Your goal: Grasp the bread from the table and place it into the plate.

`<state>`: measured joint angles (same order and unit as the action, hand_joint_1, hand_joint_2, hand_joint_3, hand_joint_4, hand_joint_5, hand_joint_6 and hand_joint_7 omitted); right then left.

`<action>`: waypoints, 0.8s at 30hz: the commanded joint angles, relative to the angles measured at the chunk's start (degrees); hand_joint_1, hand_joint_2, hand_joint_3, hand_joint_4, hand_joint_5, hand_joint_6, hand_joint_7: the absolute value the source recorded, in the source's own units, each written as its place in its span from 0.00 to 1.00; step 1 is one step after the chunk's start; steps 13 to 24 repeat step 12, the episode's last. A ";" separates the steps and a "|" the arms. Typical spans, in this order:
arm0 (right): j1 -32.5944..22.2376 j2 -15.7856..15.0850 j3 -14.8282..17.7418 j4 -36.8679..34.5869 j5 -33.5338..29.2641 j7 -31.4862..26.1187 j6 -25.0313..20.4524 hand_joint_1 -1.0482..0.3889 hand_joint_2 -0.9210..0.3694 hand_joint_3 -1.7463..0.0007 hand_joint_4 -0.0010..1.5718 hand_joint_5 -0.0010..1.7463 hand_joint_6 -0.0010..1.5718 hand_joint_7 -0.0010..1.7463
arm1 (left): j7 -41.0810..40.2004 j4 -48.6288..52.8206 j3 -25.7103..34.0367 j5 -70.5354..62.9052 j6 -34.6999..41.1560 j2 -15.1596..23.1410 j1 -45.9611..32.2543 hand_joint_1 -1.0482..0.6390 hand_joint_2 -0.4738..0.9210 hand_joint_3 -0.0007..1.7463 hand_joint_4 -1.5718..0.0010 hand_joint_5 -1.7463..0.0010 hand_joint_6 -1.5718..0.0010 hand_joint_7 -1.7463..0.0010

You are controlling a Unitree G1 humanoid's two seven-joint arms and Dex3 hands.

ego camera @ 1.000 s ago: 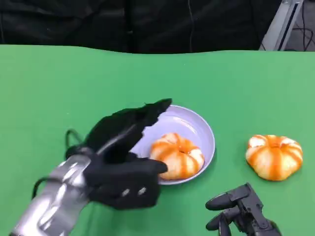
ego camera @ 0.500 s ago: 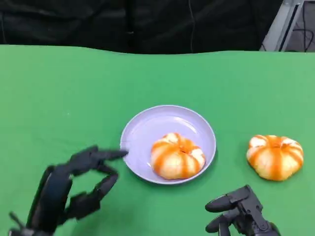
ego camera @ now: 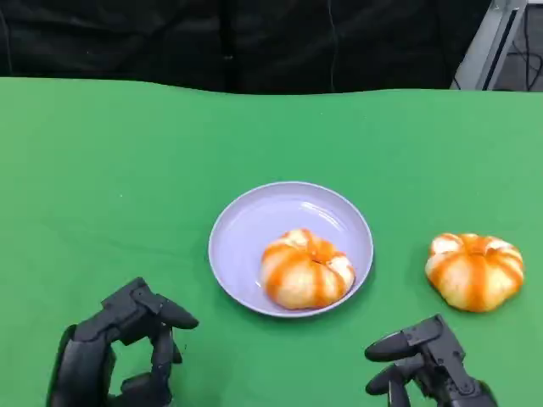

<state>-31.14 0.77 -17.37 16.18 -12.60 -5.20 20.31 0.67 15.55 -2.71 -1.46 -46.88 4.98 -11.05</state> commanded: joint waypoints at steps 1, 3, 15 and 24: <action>-0.15 -0.50 0.65 -0.55 -0.31 -0.50 1.13 0.69 0.00 0.43 0.07 1.00 0.00 1.00 | 3.32 1.42 0.54 3.07 -0.67 0.89 0.53 0.55 0.64 0.78 0.47 0.03 0.51 0.16; -0.22 -0.72 0.75 -0.68 -0.33 -0.40 1.49 0.69 0.00 0.43 0.07 1.00 0.00 1.00 | 4.32 1.43 0.61 3.78 -0.35 0.65 0.52 0.55 0.63 0.80 0.46 0.03 0.50 0.17; -0.69 -0.89 0.87 -0.71 0.00 -0.01 2.00 0.69 0.00 0.44 0.06 1.00 0.00 1.00 | 6.73 1.38 1.09 5.20 -0.18 -0.13 0.14 0.53 0.63 0.79 0.47 0.02 0.50 0.17; -0.69 -0.89 0.87 -0.71 0.00 -0.01 2.00 0.69 0.00 0.44 0.06 1.00 0.00 1.00 | 6.73 1.38 1.09 5.20 -0.18 -0.13 0.14 0.53 0.63 0.79 0.47 0.02 0.50 0.17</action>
